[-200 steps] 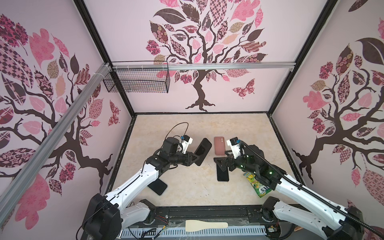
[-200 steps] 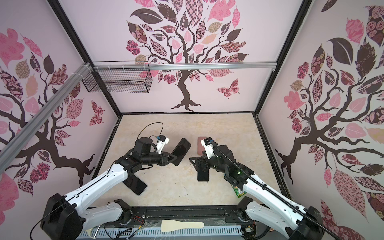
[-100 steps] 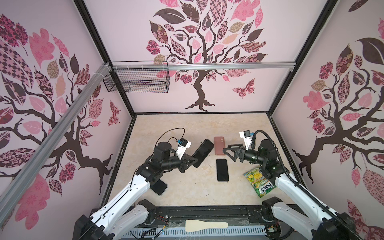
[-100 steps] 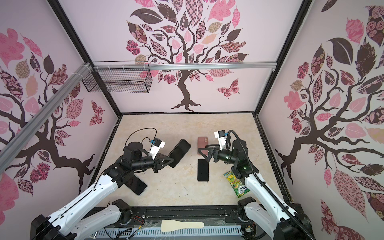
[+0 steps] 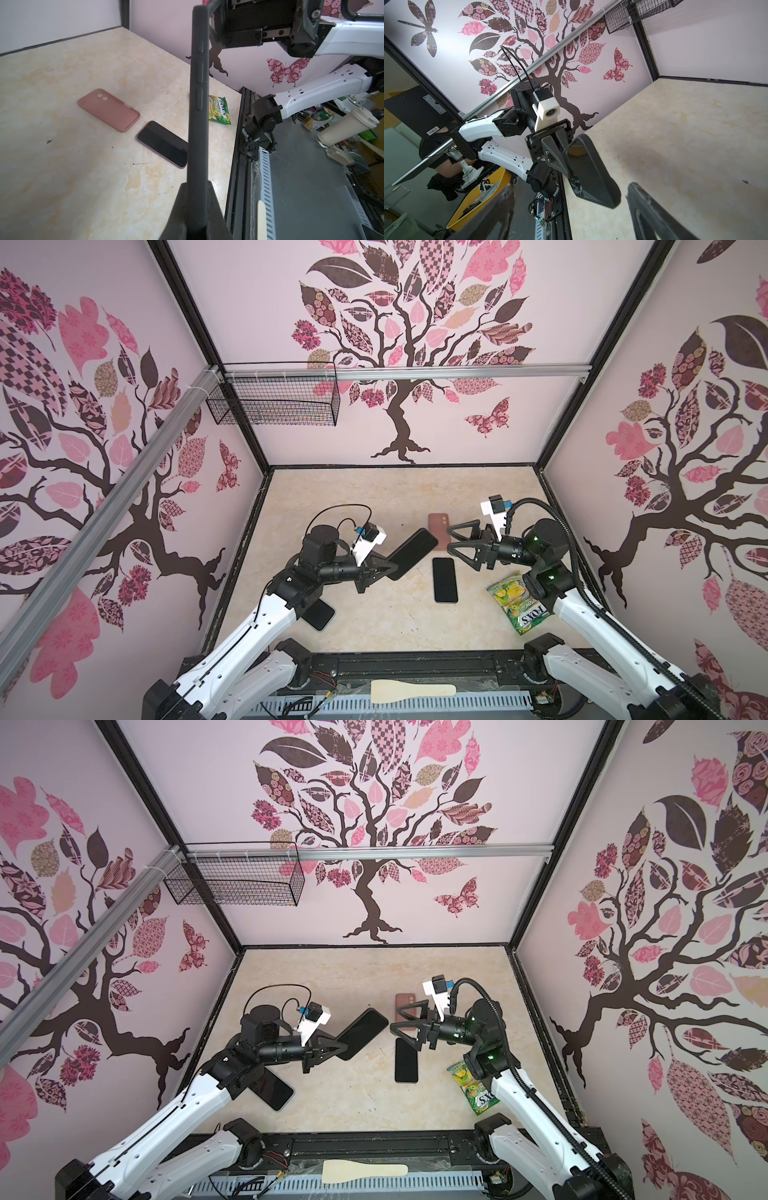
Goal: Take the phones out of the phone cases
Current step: 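Raise the black phone upright with the left gripper while the right gripper approaches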
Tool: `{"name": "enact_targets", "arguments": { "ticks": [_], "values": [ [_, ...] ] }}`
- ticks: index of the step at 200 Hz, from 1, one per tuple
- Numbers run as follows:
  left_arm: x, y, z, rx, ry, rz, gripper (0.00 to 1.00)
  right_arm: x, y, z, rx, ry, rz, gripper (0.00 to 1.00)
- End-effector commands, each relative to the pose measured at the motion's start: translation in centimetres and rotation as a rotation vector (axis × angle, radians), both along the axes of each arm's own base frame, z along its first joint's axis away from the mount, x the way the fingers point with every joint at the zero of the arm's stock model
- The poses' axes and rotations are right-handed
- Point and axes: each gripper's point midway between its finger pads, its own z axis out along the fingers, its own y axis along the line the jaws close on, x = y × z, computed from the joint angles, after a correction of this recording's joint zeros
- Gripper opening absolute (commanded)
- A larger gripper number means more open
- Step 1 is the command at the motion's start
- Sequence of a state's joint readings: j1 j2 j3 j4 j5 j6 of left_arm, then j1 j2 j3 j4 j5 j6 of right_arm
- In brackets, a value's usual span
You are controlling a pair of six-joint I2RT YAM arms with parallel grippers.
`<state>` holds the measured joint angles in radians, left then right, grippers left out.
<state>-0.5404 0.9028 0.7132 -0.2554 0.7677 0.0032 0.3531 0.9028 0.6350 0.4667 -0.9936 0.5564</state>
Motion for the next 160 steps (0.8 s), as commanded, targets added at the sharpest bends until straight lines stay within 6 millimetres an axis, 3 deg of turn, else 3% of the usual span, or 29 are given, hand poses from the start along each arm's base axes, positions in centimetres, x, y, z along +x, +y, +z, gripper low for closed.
{"name": "enact_targets", "arguments": {
  "ticks": [1, 54, 160],
  "values": [
    [-1.0, -0.8, 3.9, -0.082, -0.150, -0.094, 0.00, -0.1, 0.3, 1.8, 0.008, -0.041, 0.016, 0.86],
    [-2.0, -2.2, 3.5, -0.038, -0.186, -0.147, 0.00, -1.8, 2.4, 1.7, -0.035, -0.041, 0.133, 0.78],
    [-2.1, -2.8, 3.8, -0.053, -0.205, -0.159, 0.00, -2.3, 2.6, 0.3, -0.049, 0.077, 0.179, 0.52]
  ]
}}
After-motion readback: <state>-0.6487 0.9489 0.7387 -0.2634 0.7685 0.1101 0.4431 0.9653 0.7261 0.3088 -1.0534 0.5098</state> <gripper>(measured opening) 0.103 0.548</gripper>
